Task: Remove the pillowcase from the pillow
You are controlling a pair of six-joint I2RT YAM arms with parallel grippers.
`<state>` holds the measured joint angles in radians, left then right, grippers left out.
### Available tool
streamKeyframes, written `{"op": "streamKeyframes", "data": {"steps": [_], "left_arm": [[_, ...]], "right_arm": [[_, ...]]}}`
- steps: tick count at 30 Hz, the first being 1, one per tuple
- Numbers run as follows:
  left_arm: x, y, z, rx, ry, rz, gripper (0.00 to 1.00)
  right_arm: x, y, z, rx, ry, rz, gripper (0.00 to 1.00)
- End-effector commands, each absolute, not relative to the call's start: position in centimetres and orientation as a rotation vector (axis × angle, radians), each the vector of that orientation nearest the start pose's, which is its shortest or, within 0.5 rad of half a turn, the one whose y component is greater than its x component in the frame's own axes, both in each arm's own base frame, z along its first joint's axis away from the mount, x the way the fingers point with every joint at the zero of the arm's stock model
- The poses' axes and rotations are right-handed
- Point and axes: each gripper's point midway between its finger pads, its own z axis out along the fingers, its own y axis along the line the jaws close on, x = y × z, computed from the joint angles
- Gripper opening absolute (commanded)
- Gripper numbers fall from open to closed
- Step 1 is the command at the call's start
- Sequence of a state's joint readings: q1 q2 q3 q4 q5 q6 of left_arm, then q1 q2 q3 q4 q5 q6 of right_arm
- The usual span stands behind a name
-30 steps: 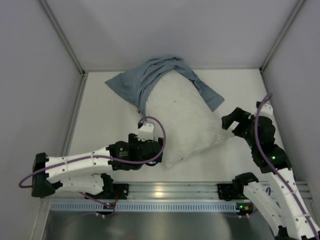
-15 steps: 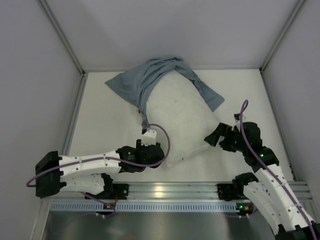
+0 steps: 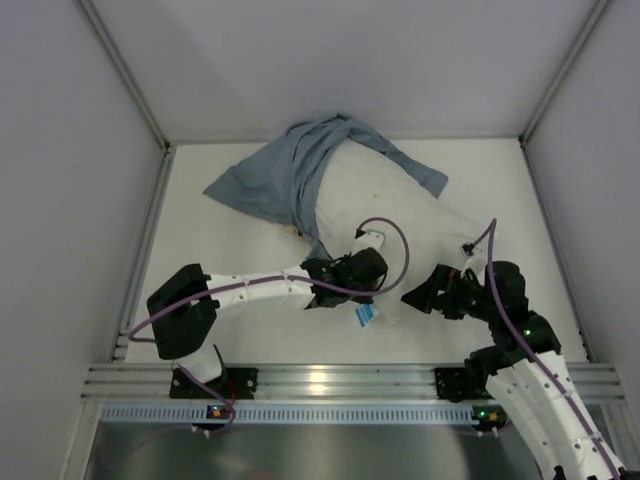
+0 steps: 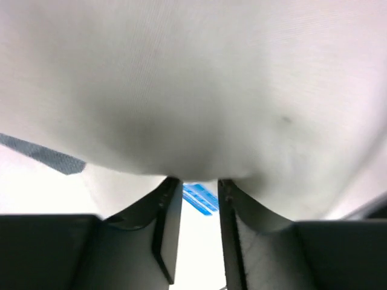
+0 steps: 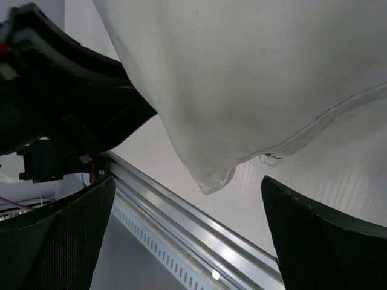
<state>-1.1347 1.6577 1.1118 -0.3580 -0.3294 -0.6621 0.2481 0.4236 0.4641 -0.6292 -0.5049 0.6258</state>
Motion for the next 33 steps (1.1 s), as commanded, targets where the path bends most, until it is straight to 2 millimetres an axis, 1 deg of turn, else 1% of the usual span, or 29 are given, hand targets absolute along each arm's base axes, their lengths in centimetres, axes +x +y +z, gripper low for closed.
{"op": "streamKeyframes", "data": {"steps": [1, 2, 3, 4, 6, 7, 8, 9, 10, 11, 12, 13, 14, 15, 16, 17, 18, 20, 22, 23, 24, 26, 27, 28, 29, 30, 31, 32, 33], "left_arm": [[20.5, -39.1, 13.3, 0.455, 2.301, -0.598, 0.36], [20.3, -38.9, 14.1, 0.457, 2.287, -0.618, 0.38], [20.3, -38.6, 14.4, 0.461, 2.280, -0.612, 0.40], [20.1, -37.8, 14.8, 0.447, 2.274, -0.606, 0.48], [20.3, -35.8, 14.8, 0.409, 2.281, -0.533, 0.54], [20.2, -34.6, 15.1, 0.387, 2.273, -0.515, 0.58], [20.5, -33.5, 15.1, 0.357, 2.264, -0.473, 0.67], [20.5, -32.8, 15.1, 0.339, 2.265, -0.456, 0.70], [20.2, -31.7, 15.1, 0.328, 2.268, -0.435, 0.74], [20.1, -31.1, 15.1, 0.317, 2.267, -0.425, 0.78], [20.1, -30.6, 15.1, 0.300, 2.265, -0.418, 0.80], [20.0, -30.2, 15.5, 0.285, 2.256, -0.431, 0.81], [19.8, -29.7, 15.0, 0.283, 2.264, -0.420, 0.82], [19.7, -29.4, 15.0, 0.273, 2.263, -0.426, 0.84], [19.6, -29.2, 14.8, 0.270, 2.266, -0.422, 0.85], [19.5, -28.9, 14.8, 0.261, 2.264, -0.422, 0.86], [19.5, -28.4, 14.4, 0.255, 2.270, -0.412, 0.87], [19.5, -27.9, 14.4, 0.242, 2.270, -0.412, 0.88], [19.4, -27.5, 14.1, 0.232, 2.276, -0.413, 0.90], [19.4, -27.4, 14.2, 0.225, 2.274, -0.418, 0.90], [19.4, -27.4, 14.2, 0.219, 2.274, -0.422, 0.90], [19.4, -27.2, 14.0, 0.217, 2.275, -0.412, 0.90], [19.5, -27.1, 14.0, 0.216, 2.274, -0.409, 0.90], [19.4, -26.9, 14.0, 0.211, 2.271, -0.407, 0.91], [19.4, -26.8, 14.0, 0.207, 2.271, -0.407, 0.91], [19.4, -26.7, 14.0, 0.203, 2.269, -0.407, 0.91], [19.5, -26.5, 14.3, 0.195, 2.259, -0.412, 0.91], [19.8, -26.2, 14.6, 0.184, 2.250, -0.403, 0.93], [19.9, -25.8, 14.8, 0.181, 2.247, -0.390, 0.94]], "right_arm": [[15.1, 15.2, 13.1, 0.135, 2.283, 1.068, 1.00], [15.4, 15.3, 13.1, 0.133, 2.267, 1.075, 0.99], [15.6, 15.3, 12.8, 0.143, 2.267, 1.073, 1.00], [15.5, 15.2, 12.0, 0.168, 2.282, 1.073, 0.99], [15.9, 15.0, 10.9, 0.197, 2.291, 1.052, 0.99], [15.9, 15.0, 10.6, 0.206, 2.297, 1.049, 0.99], [16.0, 15.0, 10.3, 0.212, 2.299, 1.051, 1.00], [16.2, 15.0, 10.0, 0.220, 2.296, 1.047, 0.99], [16.7, 15.2, 9.8, 0.218, 2.270, 1.056, 0.99], [17.1, 15.3, 9.6, 0.220, 2.258, 1.065, 1.00], [17.1, 15.5, 9.0, 0.222, 2.253, 1.087, 0.99], [18.1, 16.1, 10.2, 0.208, 2.176, 1.131, 1.00], [18.5, 16.3, 10.5, 0.208, 2.144, 1.158, 1.00], [18.6, 16.8, 10.7, 0.197, 2.124, 1.198, 1.00], [18.5, 17.1, 10.5, 0.203, 2.104, 1.238, 0.99], [19.3, 17.5, 12.1, 0.152, 2.008, 1.263, 1.00], [19.9, 17.1, 11.5, 0.185, 2.014, 1.233, 0.99], [21.0, 16.4, 10.6, 0.232, 2.021, 1.162, 0.99], [21.5, 16.0, 9.7, 0.266, 2.024, 1.124, 1.00], [22.2, 15.9, 9.8, 0.271, 2.000, 1.114, 0.99], [22.4, 15.9, 9.5, 0.284, 1.995, 1.111, 0.99], [22.5, 15.9, 8.3, 0.337, 2.018, 1.118, 0.98], [22.9, 15.9, 8.8, 0.333, 1.974, 1.135, 0.93], [23.0, 16.0, 8.8, 0.338, 1.968, 1.139, 0.88], [23.2, 15.9, 8.4, 0.355, 1.971, 1.134, 0.75], [23.5, 16.0, 9.0, 0.358, 1.940, 1.147, 0.28], [23.6, 15.9, 8.9, 0.373, 1.940, 1.142, 0.05], [23.7, 15.9, 9.1, 0.381, 1.935, 1.143, 0.00], [23.7, 16.0, 9.5, 0.371, 1.931, 1.152, 0.00]]}}
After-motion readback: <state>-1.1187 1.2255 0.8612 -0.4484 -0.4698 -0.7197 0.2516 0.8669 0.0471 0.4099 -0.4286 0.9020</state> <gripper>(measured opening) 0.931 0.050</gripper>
